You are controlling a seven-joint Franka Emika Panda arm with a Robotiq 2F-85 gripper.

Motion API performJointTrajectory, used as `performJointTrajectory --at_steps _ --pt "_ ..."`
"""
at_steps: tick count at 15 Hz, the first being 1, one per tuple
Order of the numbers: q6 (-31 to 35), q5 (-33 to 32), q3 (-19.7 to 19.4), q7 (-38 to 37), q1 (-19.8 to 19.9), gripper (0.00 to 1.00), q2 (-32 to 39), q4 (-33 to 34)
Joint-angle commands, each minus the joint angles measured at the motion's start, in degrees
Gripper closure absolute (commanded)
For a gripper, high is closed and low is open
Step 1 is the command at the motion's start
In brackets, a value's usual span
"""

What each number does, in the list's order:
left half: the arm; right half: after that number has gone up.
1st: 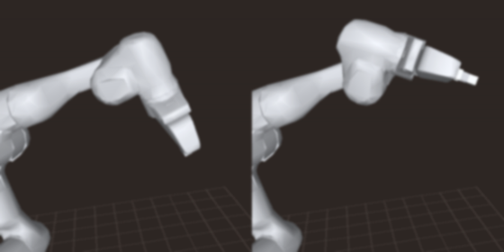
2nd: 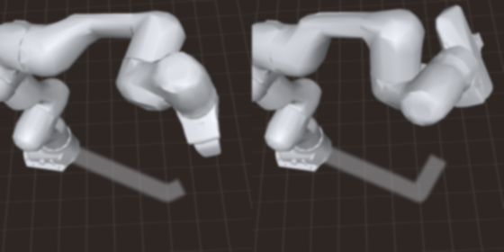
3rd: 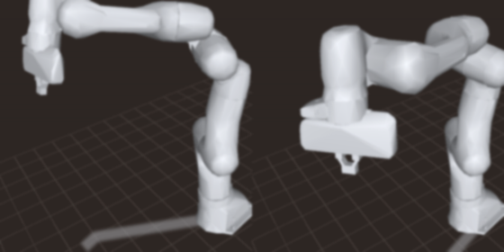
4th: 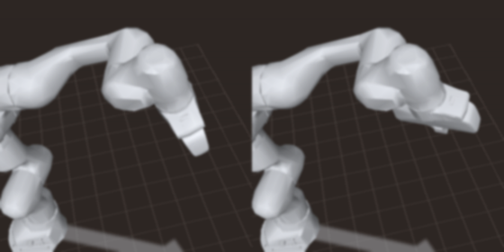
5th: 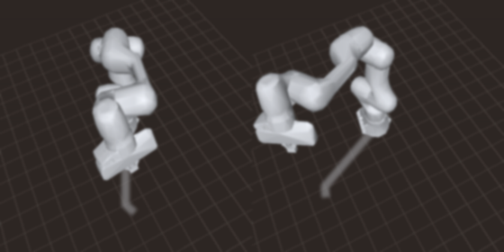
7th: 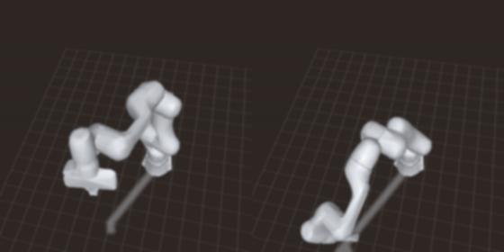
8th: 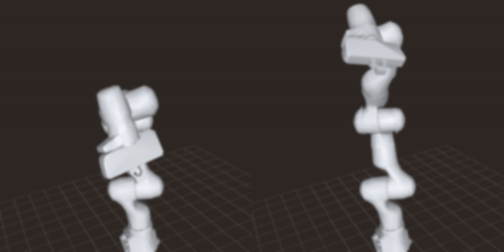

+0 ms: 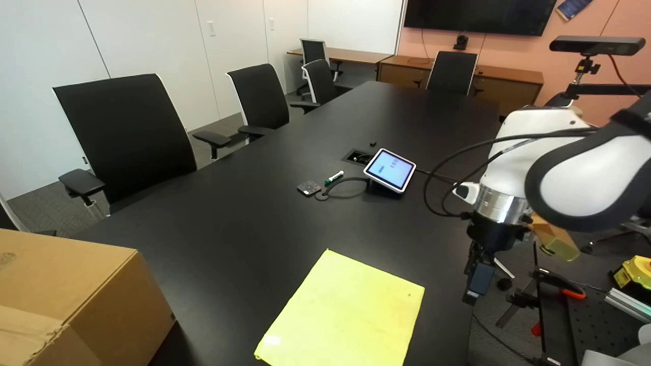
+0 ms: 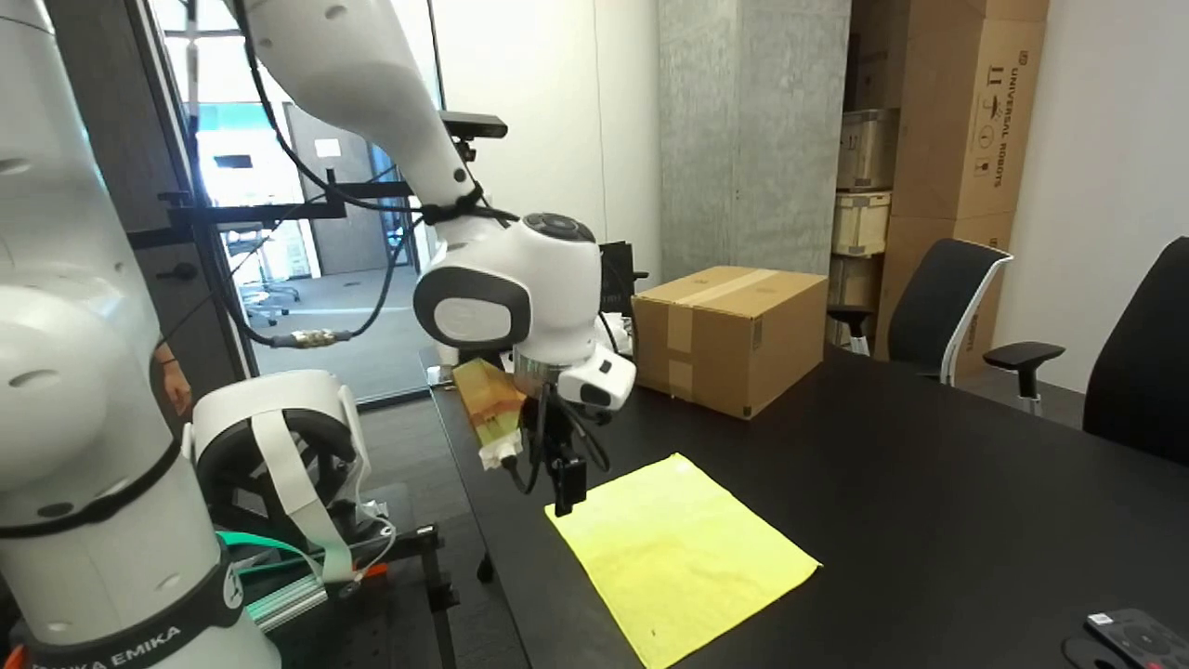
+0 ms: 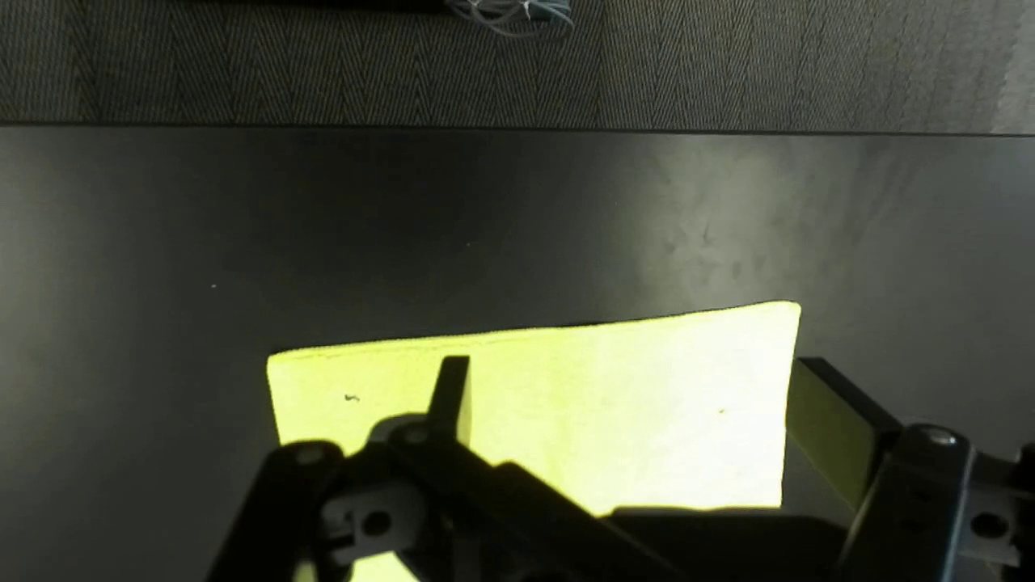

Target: Fold the yellow cloth on the table

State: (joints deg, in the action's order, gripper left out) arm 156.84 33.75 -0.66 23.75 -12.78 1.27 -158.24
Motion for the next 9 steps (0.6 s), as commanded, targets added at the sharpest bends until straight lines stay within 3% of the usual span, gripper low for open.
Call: performJointTrajectory --at_steps 1,4,9 --pt "6.0 14.0 3.2 14.1 0.3 0.00 15.1 7.4" --pt "9.7 21.7 7.1 23.2 3.4 0.00 26.0 14.9" --pt "16.2 21.1 7.8 27.4 5.6 0.00 42.6 27.5"
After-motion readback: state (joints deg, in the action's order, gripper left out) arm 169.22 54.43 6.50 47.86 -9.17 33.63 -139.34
